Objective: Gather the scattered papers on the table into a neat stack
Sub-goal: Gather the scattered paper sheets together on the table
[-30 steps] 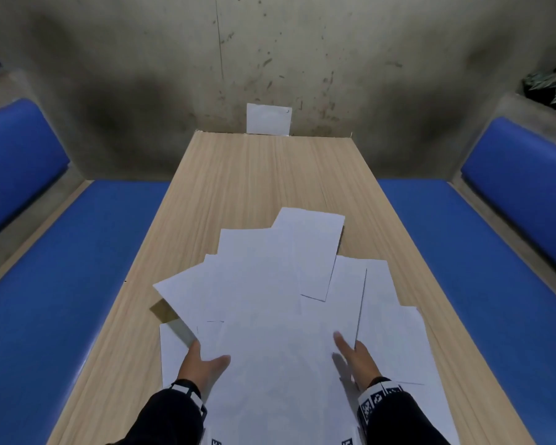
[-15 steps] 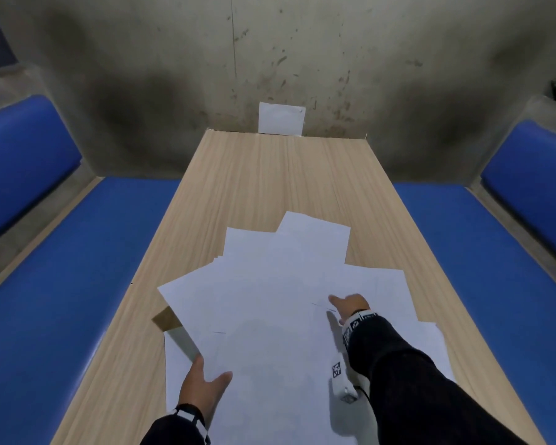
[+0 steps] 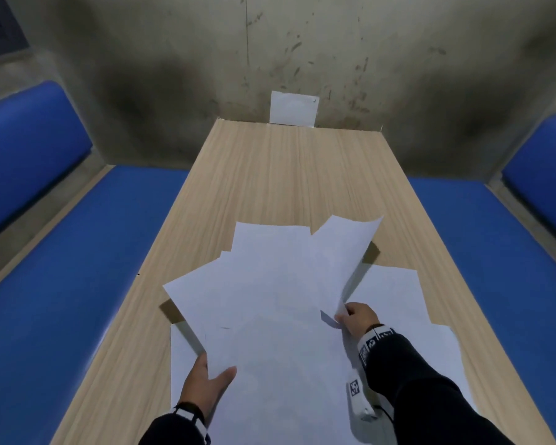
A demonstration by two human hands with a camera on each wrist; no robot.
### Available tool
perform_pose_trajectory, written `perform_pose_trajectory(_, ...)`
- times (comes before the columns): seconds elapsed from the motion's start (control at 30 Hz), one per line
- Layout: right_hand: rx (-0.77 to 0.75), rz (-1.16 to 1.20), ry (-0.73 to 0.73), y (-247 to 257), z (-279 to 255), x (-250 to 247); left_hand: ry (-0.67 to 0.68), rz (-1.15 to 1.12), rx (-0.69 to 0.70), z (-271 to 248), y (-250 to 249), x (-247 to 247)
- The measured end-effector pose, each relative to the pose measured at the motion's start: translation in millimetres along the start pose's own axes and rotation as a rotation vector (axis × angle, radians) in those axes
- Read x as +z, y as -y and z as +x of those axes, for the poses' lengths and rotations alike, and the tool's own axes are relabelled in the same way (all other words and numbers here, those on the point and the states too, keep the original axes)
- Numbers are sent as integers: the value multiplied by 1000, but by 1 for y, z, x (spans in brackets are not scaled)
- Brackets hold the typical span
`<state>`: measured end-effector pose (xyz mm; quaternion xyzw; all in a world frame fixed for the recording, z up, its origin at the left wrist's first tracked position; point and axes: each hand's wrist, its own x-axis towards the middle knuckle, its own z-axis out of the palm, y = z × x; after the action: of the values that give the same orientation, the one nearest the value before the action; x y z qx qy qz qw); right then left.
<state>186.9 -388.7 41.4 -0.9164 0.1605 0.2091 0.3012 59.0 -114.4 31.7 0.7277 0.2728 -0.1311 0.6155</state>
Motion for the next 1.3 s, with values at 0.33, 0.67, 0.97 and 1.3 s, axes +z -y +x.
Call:
perform_pose_trajectory(0.33,116,710,-493,-107,-60,-50,3,-42,2,3,7,-2)
perform_pose_trajectory(0.67,59,616,-220,-75,-135,31,-47,-35,-51,-2,-5,3)
perform_pose_trajectory(0.97,289,190,-265,-69,-122,38,70,-113,-68,2,-11,2)
perform_pose_trajectory(1.3,281,617,-78,-56,-94,18,141,-127,-72,0,-6,17)
